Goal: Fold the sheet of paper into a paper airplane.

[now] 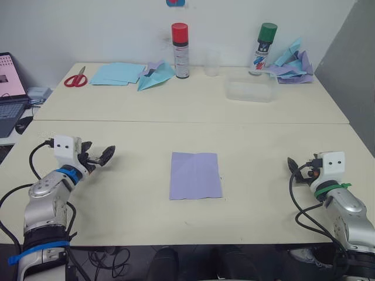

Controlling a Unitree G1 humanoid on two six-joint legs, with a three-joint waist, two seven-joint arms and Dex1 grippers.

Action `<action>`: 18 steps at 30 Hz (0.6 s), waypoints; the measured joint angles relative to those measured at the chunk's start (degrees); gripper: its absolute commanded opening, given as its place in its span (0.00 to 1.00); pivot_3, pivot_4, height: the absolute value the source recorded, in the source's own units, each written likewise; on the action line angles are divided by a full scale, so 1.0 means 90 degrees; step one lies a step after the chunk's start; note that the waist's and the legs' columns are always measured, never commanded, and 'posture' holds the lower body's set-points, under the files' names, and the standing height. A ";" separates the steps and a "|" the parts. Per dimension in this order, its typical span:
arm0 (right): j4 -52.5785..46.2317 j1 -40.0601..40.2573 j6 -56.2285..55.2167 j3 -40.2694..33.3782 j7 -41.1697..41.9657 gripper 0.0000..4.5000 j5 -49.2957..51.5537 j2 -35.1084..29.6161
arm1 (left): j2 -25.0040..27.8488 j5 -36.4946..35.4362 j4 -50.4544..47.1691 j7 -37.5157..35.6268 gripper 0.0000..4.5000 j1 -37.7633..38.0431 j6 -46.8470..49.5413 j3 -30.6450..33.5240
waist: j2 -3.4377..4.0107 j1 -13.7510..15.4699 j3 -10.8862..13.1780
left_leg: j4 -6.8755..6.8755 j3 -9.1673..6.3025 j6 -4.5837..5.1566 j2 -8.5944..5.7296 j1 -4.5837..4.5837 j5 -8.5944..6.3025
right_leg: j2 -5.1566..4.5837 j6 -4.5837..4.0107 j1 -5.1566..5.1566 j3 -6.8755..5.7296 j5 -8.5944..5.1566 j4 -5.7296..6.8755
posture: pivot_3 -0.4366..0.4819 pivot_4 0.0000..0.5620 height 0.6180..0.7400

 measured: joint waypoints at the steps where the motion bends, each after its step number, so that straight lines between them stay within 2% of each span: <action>1: -0.0031 0.0024 0.0025 0.0002 0.0070 1.00 0.0007 -0.0036 | 0.0112 -0.0040 -0.0168 -0.0252 1.00 0.0028 0.0077 -0.0135 | 0.0000 -0.0003 0.0000 | 0.0000 -0.0001 0.0000 0.0000 -0.0001 0.0000 | 0.0000 0.0000 0.0000 0.0001 0.0000 -0.0001 | 0.48 0.27 1.00; 5: -0.0208 0.0060 0.0389 0.0065 0.0709 1.00 0.0244 -0.0490 | 0.0764 -0.0308 -0.0973 -0.1391 0.79 -0.0193 0.0698 -0.0663 | 0.0001 -0.0002 0.0000 | 0.0001 0.0001 0.0000 -0.0003 0.0000 0.0000 | 0.0003 0.0000 0.0001 -0.0003 0.0000 -0.0001 | 0.48 0.27 1.00; 8: -0.0436 -0.0048 0.0778 0.0238 0.1392 1.00 0.0531 -0.0885 | 0.0993 -0.0496 -0.1611 -0.1959 0.58 -0.0753 0.1168 -0.1052 | 0.0005 0.0003 -0.0002 | 0.0007 0.0004 0.0001 -0.0009 0.0004 0.0001 | 0.0012 0.0002 0.0007 -0.0002 -0.0001 -0.0001 | 0.48 0.27 1.00; 12: -0.0660 -0.0355 0.1229 0.0507 0.2184 1.00 0.0910 -0.1321 | 0.0643 -0.0495 -0.2177 -0.2315 0.27 -0.1037 0.1496 -0.1994 | 0.0014 0.0001 -0.0007 | 0.0009 0.0011 0.0001 -0.0013 0.0004 0.0001 | 0.0023 0.0005 0.0008 0.0007 0.0000 -0.0003 | 0.48 0.27 1.00; 16: -0.0763 -0.0606 0.1439 0.0674 0.2535 1.00 0.0987 -0.1482 | 0.0187 -0.0204 -0.2243 -0.2331 0.01 -0.1031 0.1435 -0.2770 | 0.0009 -0.0012 -0.0004 | 0.0011 0.0002 0.0001 -0.0014 -0.0003 0.0001 | 0.0048 0.0004 0.0002 0.0006 0.0001 -0.0004 | 0.48 0.27 1.00; 18: -0.0790 -0.0728 0.1533 0.0832 0.2635 1.00 0.0988 -0.1482 | -0.0030 0.0030 -0.2066 -0.2311 0.01 -0.1093 0.1267 -0.3021 | 0.0010 -0.0010 -0.0004 | 0.0010 -0.0015 0.0001 -0.0011 -0.0003 0.0001 | 0.0063 0.0003 0.0002 0.0006 0.0001 -0.0001 | 0.48 0.27 1.00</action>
